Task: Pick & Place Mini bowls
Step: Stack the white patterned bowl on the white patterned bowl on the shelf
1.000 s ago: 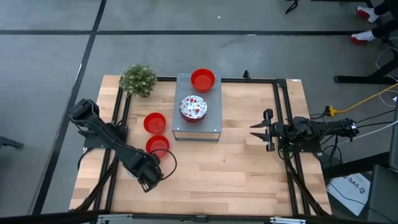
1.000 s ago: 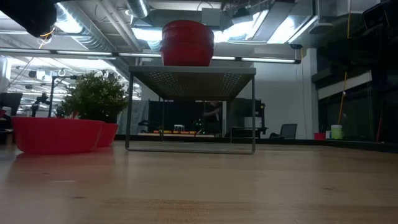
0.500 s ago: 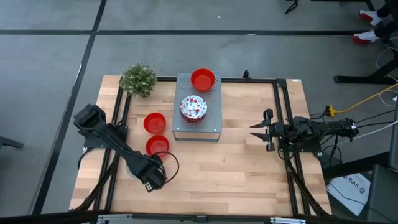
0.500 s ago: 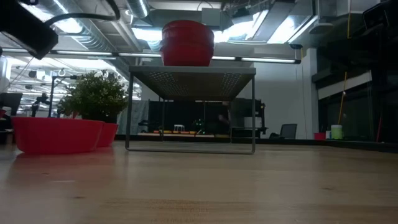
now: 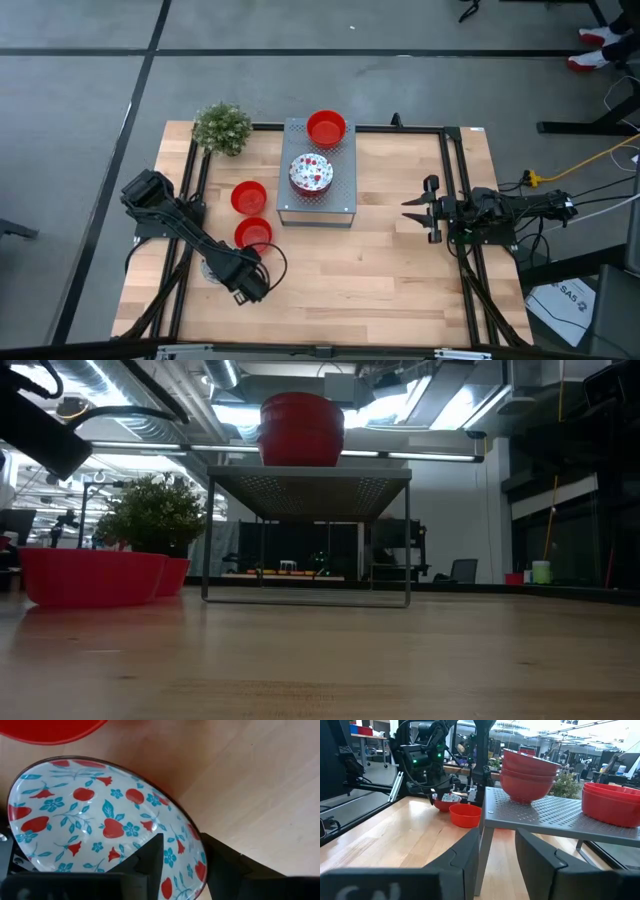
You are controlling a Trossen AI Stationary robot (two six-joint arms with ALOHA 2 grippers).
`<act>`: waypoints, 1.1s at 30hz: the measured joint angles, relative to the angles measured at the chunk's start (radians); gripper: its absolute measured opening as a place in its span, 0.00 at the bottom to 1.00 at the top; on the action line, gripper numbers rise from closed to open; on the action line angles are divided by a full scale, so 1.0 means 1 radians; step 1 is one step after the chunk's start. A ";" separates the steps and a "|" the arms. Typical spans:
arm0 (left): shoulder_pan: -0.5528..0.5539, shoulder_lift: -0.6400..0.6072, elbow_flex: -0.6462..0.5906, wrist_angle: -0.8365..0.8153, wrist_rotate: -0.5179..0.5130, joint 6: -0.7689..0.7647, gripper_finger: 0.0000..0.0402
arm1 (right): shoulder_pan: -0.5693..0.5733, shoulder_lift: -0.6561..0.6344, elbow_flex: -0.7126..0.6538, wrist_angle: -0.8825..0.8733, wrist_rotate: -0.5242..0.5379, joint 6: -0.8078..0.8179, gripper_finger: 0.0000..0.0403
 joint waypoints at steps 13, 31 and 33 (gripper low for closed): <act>0.000 -0.008 0.001 0.000 -0.007 -0.007 0.04 | 0.000 0.000 0.000 0.000 0.000 0.000 0.32; -0.049 -0.010 0.245 0.151 -0.081 0.027 0.02 | 0.000 0.000 0.000 0.000 0.000 0.000 0.32; -0.047 -0.010 0.269 0.186 -0.128 0.041 0.02 | 0.000 0.000 0.000 0.000 0.000 0.000 0.32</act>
